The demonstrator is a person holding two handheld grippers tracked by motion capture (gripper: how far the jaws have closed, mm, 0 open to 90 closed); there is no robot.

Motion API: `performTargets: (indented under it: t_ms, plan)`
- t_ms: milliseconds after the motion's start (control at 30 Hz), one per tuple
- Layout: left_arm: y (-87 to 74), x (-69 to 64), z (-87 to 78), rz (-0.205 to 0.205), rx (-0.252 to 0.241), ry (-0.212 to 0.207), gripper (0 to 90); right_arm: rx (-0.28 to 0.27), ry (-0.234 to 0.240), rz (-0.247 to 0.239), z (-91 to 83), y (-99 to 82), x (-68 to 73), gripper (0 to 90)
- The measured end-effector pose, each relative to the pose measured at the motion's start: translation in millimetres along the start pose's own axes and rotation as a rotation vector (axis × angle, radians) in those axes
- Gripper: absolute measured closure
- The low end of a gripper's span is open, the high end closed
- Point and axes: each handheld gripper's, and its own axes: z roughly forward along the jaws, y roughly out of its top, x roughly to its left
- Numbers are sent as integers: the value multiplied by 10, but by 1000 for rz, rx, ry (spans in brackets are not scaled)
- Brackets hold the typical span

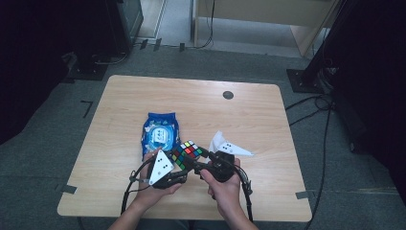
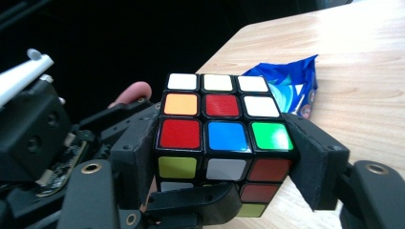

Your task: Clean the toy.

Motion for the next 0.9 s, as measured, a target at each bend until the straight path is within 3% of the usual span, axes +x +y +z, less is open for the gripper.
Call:
performTargets:
  t_ms: [100, 267, 333, 433, 500, 533, 567, 633, 900]
  plan:
    - [3, 13, 13, -1, 13, -21, 339, 4, -25, -29, -15, 3, 25, 346]
    - [0, 33, 0, 28, 10, -54, 316, 14, -22, -45, -41, 45, 20, 346]
    - [-28, 49, -11, 50, 10, -82, 318, -7, -43, -70, -112, 114, 14, 346]
    - [-50, 50, -9, 79, 16, -83, 329, -11, -40, -74, -173, 179, 5, 346]
    - [-81, 55, 4, 117, 28, -54, 356, -13, -47, -86, -222, 225, 12, 346]
    - [-81, 55, 4, 117, 28, -54, 367, -7, -45, -85, -227, 230, 14, 346]
    - [-79, 65, 5, 120, 28, -18, 377, -4, -42, -87, -225, 229, 15, 346]
    - [-72, 91, -5, 109, 22, 3, 374, 14, -43, -92, -207, 215, 19, 345]
    - [-77, -2, 14, 155, 27, -11, 309, 54, -47, -143, -157, 196, 74, 344]
